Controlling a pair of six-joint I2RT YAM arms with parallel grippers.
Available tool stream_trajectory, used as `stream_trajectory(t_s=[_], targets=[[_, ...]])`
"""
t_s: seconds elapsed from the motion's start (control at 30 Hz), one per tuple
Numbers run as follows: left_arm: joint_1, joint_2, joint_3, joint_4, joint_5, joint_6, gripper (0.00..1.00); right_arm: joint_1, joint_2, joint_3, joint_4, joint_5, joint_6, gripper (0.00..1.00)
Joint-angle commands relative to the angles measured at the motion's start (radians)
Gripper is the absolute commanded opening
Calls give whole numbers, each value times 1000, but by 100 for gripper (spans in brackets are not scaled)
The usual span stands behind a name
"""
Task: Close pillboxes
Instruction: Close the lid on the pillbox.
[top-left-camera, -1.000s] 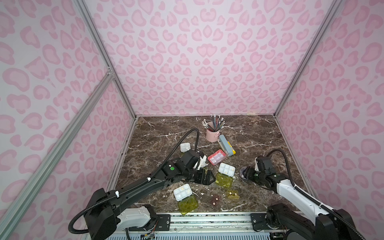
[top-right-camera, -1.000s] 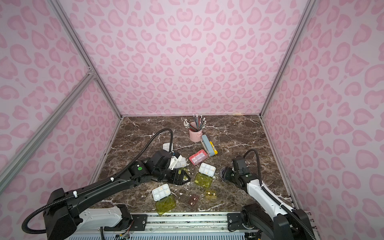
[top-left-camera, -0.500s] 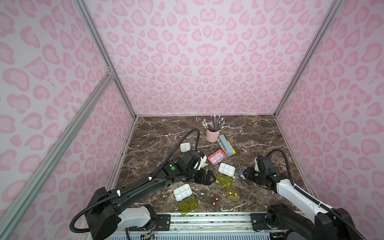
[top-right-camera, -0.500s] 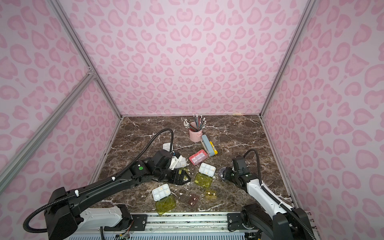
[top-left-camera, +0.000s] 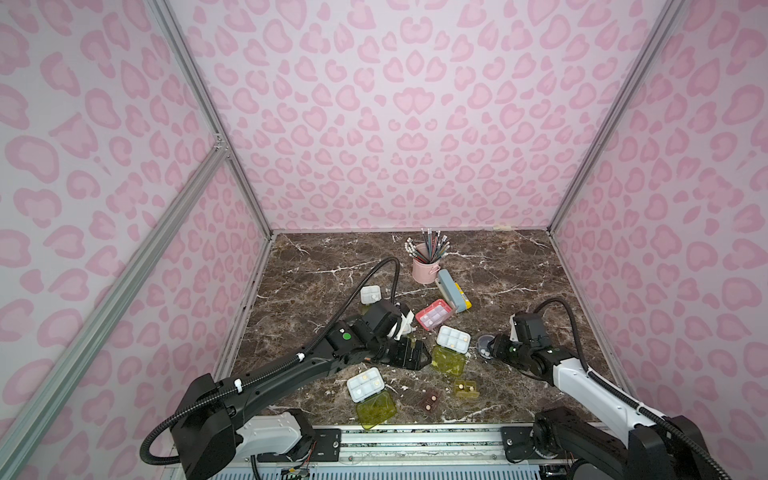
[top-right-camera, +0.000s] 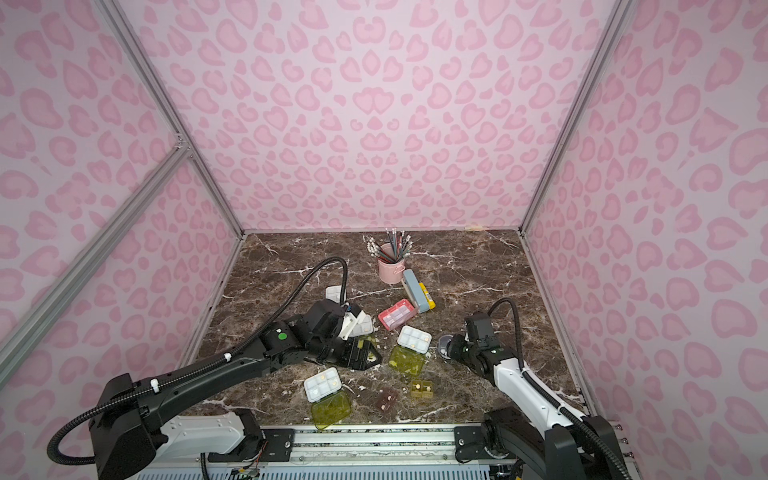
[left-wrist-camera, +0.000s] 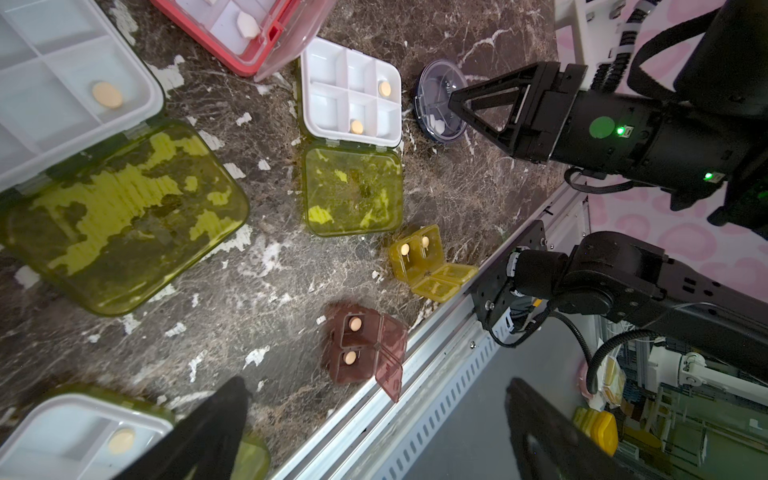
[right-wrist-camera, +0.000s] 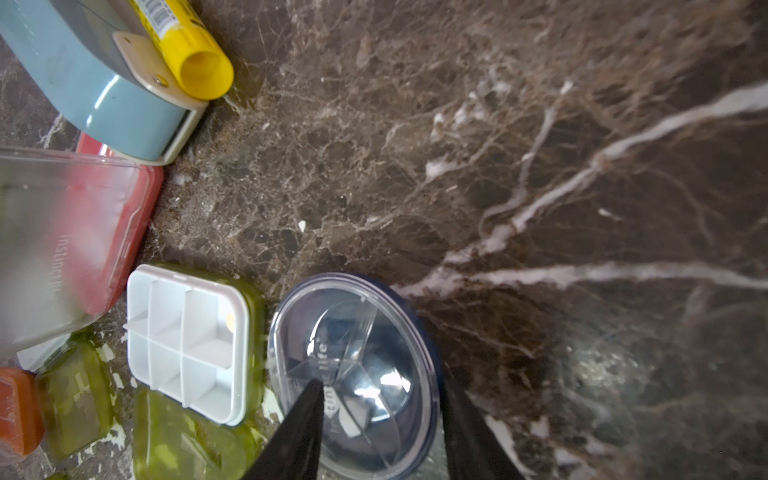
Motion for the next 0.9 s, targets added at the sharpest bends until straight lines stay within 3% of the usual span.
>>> stream_trajectory(t_s=[0.0,0.37,0.87], targets=[[0,-1,8,32,5,5,98,0,7,-10,-7,11,-6,45],[-1,-1,7,31,2,4,98,-3,12,-13,-9,15,-7,39],[-1,-5,2,28,0,6,98,-11,49,-16,-10,33,-3,39]])
